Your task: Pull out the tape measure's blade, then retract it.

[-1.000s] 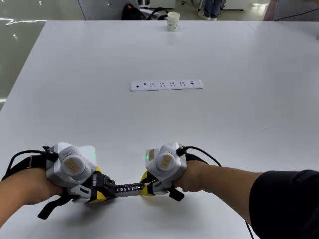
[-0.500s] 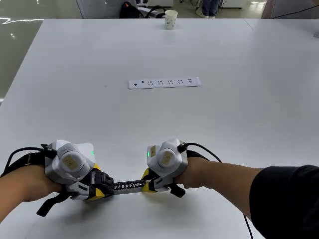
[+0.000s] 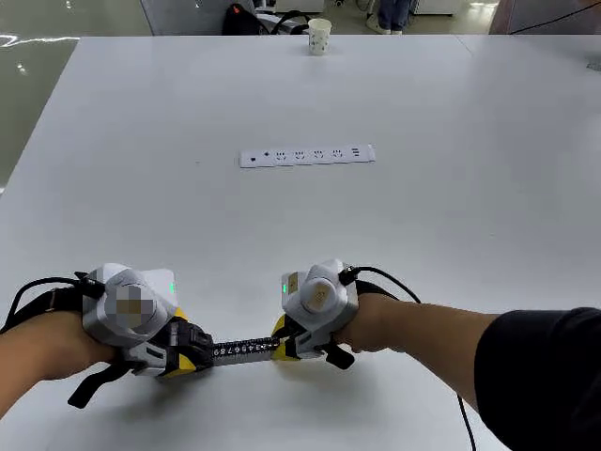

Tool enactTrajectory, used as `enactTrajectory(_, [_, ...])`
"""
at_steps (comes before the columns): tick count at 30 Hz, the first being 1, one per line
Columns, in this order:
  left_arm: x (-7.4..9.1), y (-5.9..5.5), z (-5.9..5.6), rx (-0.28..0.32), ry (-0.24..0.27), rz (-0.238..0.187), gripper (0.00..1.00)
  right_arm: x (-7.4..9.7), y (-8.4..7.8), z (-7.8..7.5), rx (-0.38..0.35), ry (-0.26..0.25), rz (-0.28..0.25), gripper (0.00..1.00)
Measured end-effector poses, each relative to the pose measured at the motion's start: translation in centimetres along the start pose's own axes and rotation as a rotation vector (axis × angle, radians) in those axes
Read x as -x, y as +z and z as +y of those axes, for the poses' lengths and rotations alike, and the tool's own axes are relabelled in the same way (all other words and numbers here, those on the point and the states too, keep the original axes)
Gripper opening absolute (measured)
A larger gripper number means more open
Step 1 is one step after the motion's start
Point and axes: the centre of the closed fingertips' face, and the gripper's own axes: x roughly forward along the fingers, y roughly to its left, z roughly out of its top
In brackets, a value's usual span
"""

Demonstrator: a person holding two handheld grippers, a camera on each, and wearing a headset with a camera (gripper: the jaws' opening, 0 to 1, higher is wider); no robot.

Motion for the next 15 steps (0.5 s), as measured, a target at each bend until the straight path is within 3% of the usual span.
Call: enactTrajectory(15, [-0.04,0.02,-0.02,0.001,0.005,0.001,0.34,0.55,-0.85,-0.20,0.003,-0.005,0.012,0.09])
